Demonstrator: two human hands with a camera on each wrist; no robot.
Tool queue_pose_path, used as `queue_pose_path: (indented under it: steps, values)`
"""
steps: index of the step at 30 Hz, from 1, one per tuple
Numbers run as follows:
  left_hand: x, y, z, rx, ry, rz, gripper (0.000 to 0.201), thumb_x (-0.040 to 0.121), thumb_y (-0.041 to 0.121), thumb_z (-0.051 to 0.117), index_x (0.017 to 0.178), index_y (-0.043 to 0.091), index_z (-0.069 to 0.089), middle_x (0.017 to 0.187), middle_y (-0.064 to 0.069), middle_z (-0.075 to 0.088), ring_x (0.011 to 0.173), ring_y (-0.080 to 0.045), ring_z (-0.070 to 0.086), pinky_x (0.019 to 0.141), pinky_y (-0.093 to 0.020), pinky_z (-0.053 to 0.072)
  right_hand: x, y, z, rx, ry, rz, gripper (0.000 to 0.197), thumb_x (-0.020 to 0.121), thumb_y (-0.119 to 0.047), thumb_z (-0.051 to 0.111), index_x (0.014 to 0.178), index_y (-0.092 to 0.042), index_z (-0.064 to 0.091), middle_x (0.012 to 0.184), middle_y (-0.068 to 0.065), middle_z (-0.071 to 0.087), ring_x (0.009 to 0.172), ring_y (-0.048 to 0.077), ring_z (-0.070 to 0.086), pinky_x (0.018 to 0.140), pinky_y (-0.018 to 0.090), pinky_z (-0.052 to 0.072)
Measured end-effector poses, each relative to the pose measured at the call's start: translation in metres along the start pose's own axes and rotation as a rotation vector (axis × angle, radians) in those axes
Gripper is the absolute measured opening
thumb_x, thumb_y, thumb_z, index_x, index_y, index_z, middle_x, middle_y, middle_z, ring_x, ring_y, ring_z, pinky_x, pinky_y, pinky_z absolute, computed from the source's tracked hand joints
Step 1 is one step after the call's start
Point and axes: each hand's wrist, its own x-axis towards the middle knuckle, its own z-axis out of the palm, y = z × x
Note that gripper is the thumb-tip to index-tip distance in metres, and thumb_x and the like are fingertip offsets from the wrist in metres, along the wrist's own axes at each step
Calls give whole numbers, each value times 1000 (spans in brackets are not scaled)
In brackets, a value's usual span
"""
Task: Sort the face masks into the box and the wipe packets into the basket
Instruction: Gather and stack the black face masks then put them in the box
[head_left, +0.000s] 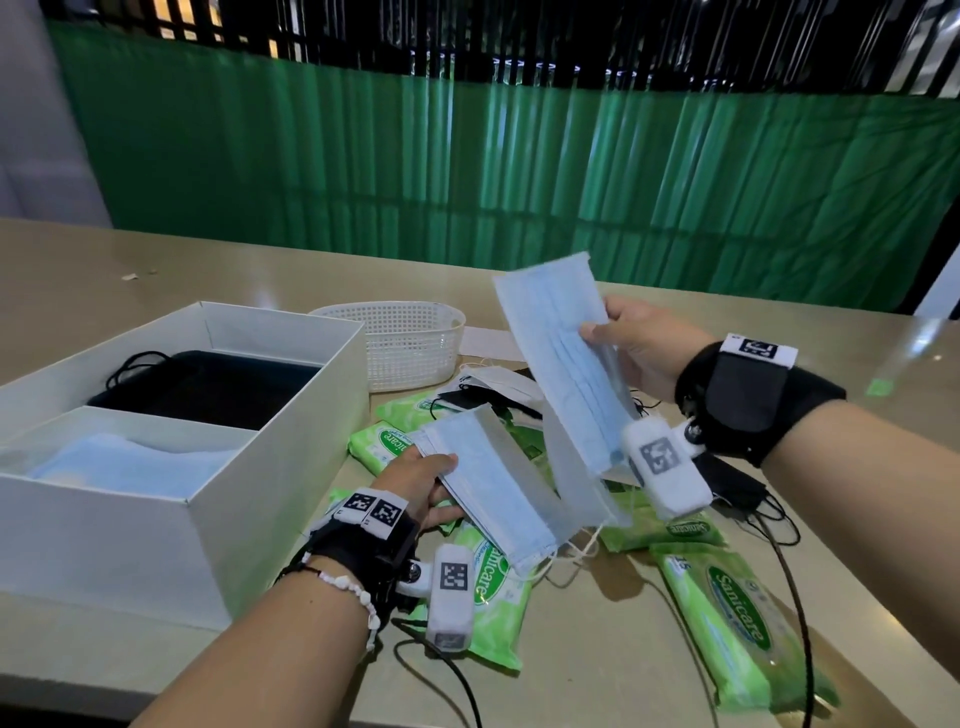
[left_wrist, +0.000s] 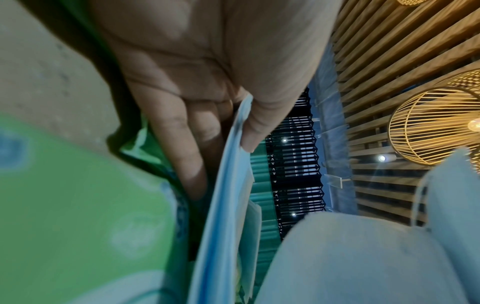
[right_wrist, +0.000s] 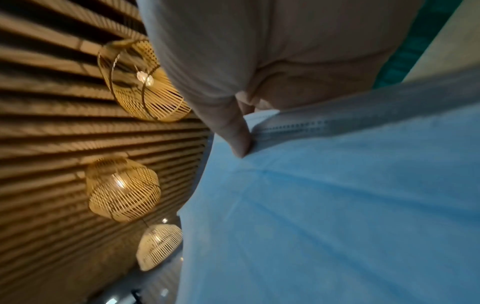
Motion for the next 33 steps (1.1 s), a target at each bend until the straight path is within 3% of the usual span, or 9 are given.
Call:
queue_pose_path:
  steps: [3,6,10,15,20,23,26,30,33]
  values:
    - [-2,1,1,-6,-2,-2,17,94,6,50,110,11,52,94,-8,69,66,-15,68,52,-33,58,7,24,0,-422,68,53,7,90,-17,58,95,-22,59,102,5,68,88,25,65,85,38,52]
    - [-3,1,1,-1,-1,-4,11,94,7,50,104,12,51,94,-7,68,66,-15,68,50,-32,58,11,47,-6,-622,209,105,13,86,-17,62,95,-20,54,101,6,66,86,25,62,77,32,50]
    - [-2,1,1,23,3,-6,7,95,9,49,97,15,52,92,-6,68,72,-16,66,53,-33,59,10,62,7,-346,102,222,17,87,-9,59,93,-24,55,107,14,66,100,35,64,91,53,50]
    - [-4,3,2,6,30,-15,6,97,14,46,98,16,52,90,-6,68,69,-16,65,57,-37,59,8,71,35,-248,-47,221,14,92,-3,52,99,-12,59,108,21,66,99,37,64,93,52,48]
    - [-6,4,3,-15,24,-12,10,98,12,44,100,17,52,88,-5,68,71,-16,66,55,-36,59,11,59,18,86,39,184,19,93,-6,45,108,-5,56,94,17,63,70,24,65,69,34,55]
    - [-5,3,3,-20,22,-17,9,97,11,44,99,17,51,87,-5,67,72,-17,66,53,-35,59,13,47,-4,143,134,155,38,86,-13,52,122,-1,50,100,21,59,78,30,59,77,40,49]
    - [-3,3,3,-27,13,-20,9,97,12,45,96,18,52,88,-5,67,74,-17,66,52,-34,59,13,47,-16,104,128,169,24,93,-12,45,115,-5,50,95,19,61,78,31,60,81,43,48]
    - [-4,3,2,-26,20,-19,9,97,12,45,97,18,52,89,-5,68,75,-17,66,53,-34,59,9,64,-5,-173,60,285,16,95,-10,46,104,-4,58,99,17,66,90,34,63,94,49,47]
    - [-4,3,2,-16,24,-23,8,97,13,46,99,17,52,92,-6,69,76,-18,67,54,-36,59,7,84,9,-571,-10,316,34,89,-24,56,122,-12,57,123,4,57,116,27,55,105,42,40]
